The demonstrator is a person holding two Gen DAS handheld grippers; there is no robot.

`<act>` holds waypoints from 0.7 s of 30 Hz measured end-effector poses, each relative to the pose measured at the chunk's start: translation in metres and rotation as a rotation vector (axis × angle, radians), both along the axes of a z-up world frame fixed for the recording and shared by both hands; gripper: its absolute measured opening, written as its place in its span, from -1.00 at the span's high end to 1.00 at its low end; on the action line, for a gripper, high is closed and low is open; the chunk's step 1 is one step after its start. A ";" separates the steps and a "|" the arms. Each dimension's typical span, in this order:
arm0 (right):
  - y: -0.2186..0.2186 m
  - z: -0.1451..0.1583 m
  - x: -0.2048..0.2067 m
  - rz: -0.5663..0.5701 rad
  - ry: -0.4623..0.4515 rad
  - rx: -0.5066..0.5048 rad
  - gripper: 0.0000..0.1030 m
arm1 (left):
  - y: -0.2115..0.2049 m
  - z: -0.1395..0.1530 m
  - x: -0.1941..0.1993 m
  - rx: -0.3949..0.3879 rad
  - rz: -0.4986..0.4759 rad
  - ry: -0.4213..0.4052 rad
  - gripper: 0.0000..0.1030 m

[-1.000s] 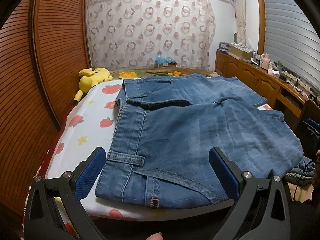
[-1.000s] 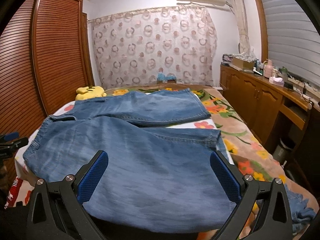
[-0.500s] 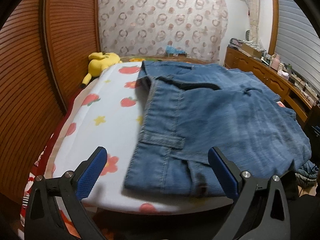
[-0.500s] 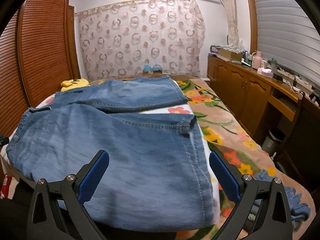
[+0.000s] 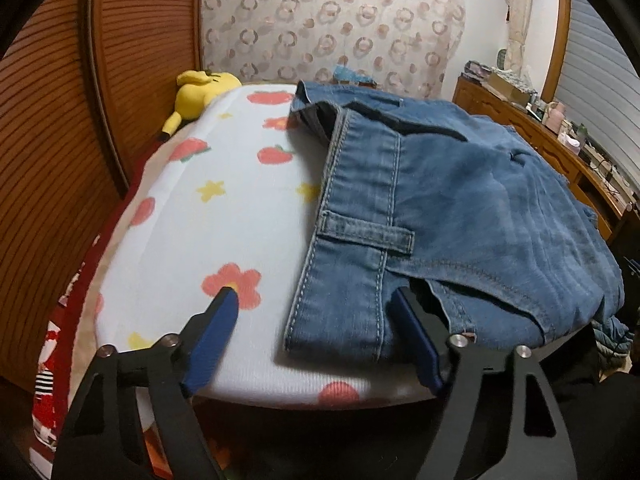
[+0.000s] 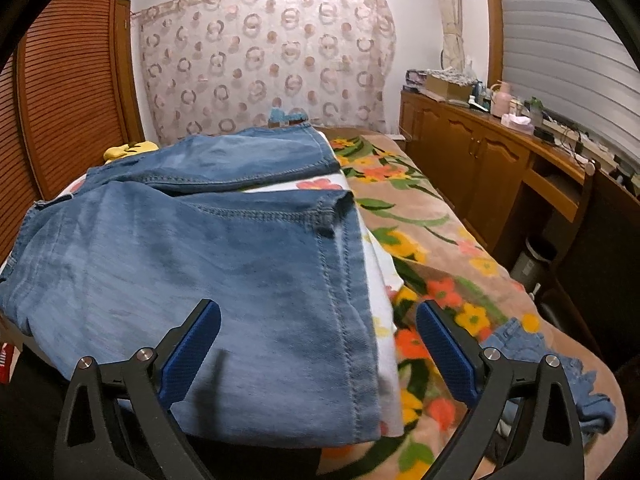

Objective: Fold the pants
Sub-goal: 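Grasp the jeans side seam with the left tool while the right tool grasps the leg edge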

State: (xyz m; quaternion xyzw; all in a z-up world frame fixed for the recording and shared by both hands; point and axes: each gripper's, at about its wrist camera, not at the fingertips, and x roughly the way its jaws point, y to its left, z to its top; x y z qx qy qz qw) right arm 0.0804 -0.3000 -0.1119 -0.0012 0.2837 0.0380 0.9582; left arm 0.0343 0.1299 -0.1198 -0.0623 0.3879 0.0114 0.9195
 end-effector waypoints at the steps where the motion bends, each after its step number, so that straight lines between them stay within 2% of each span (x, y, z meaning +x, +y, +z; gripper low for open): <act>1: -0.001 0.000 0.001 -0.003 0.002 0.001 -0.91 | -0.001 0.000 -0.001 0.002 -0.003 -0.005 -0.45; 4: 0.001 -0.002 0.002 -0.011 0.009 0.000 -0.91 | -0.003 0.001 -0.001 -0.002 -0.024 -0.009 -0.23; 7: 0.001 -0.002 0.003 -0.013 0.015 0.002 -0.91 | -0.006 0.004 -0.001 -0.030 -0.057 -0.011 0.12; 11: 0.003 -0.002 0.009 -0.008 0.020 0.005 -0.91 | -0.011 0.011 -0.005 -0.028 -0.086 -0.024 0.59; 13: 0.000 -0.003 0.009 0.001 0.023 0.013 -0.91 | -0.015 0.016 -0.006 -0.015 -0.099 -0.033 0.67; 16: -0.005 -0.004 0.010 0.007 0.034 0.036 -0.87 | -0.019 0.023 -0.006 0.001 -0.100 -0.051 0.67; 21: -0.012 -0.006 0.010 0.003 0.045 0.037 -0.80 | -0.014 0.017 -0.002 -0.007 -0.090 -0.031 0.67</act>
